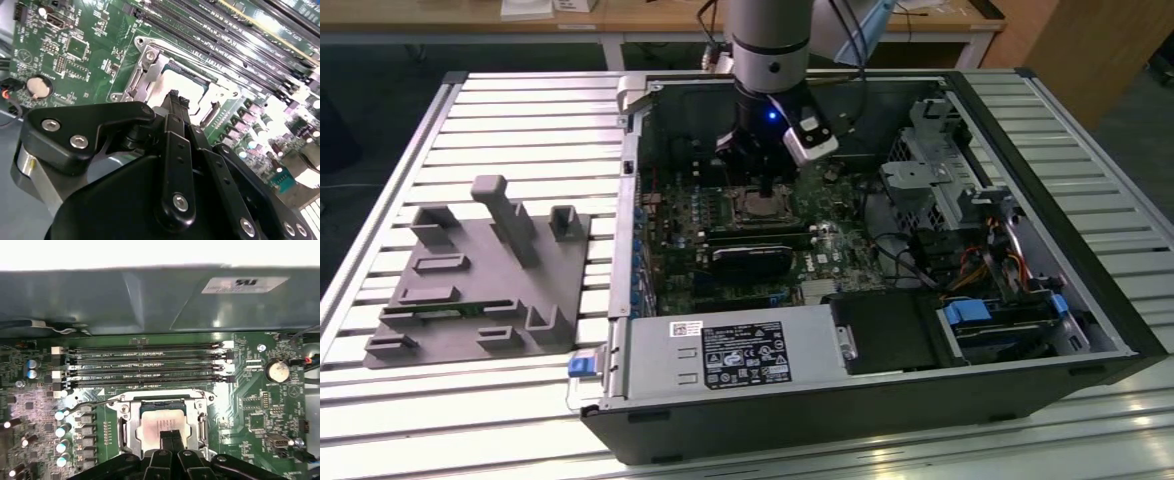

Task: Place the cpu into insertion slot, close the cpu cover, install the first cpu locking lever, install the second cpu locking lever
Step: 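Close the cpu cover, then install the first cpu locking lever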

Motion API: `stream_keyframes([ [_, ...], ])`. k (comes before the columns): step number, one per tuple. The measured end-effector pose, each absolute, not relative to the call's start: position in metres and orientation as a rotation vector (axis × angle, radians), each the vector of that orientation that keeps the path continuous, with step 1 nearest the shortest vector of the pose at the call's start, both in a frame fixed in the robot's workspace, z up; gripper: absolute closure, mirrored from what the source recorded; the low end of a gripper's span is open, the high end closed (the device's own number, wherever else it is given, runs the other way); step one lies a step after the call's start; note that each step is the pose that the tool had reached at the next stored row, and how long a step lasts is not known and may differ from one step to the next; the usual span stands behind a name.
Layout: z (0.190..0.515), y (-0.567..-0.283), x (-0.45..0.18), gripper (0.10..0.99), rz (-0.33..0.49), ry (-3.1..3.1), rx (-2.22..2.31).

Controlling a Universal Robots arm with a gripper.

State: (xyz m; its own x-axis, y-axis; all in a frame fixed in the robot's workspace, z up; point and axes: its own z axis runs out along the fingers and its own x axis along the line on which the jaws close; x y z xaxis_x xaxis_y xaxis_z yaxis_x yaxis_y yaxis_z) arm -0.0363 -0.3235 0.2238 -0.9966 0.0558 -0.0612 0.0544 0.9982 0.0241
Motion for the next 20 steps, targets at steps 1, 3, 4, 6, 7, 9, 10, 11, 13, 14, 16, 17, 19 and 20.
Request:
stream_keyframes([
  [1, 0.226, -0.323, -0.036, 0.980, 0.035, 3.078, 0.085],
  [3, 0.231, -0.323, -0.036, 0.980, 0.035, 3.078, 0.085],
  [4, 0.233, -0.323, -0.036, 0.980, 0.035, 3.078, 0.085],
  [6, 0.238, -0.323, -0.036, 0.980, 0.035, 3.078, 0.085],
  [7, 0.241, -0.323, -0.036, 0.980, 0.035, 3.078, 0.085],
  [9, 0.245, -0.323, -0.036, 0.980, 0.035, 3.078, 0.085],
  [10, 0.246, -0.323, -0.036, 0.980, 0.035, 3.078, 0.085],
  [11, 0.247, -0.323, -0.036, 0.980, 0.035, 3.078, 0.085],
  [13, 0.248, -0.323, -0.036, 0.980, 0.035, 3.078, 0.085],
  [14, 0.248, -0.323, -0.036, 0.980, 0.035, 3.078, 0.085],
  [16, 0.248, -0.323, -0.036, 0.980, 0.035, 3.078, 0.085],
  [17, 0.249, -0.323, -0.036, 0.980, 0.035, 3.078, 0.085],
  [19, 0.249, -0.323, -0.036, 0.980, 0.035, 3.078, 0.085],
  [20, 0.249, -0.323, -0.036, 0.980, 0.035, 3.078, 0.085],
])
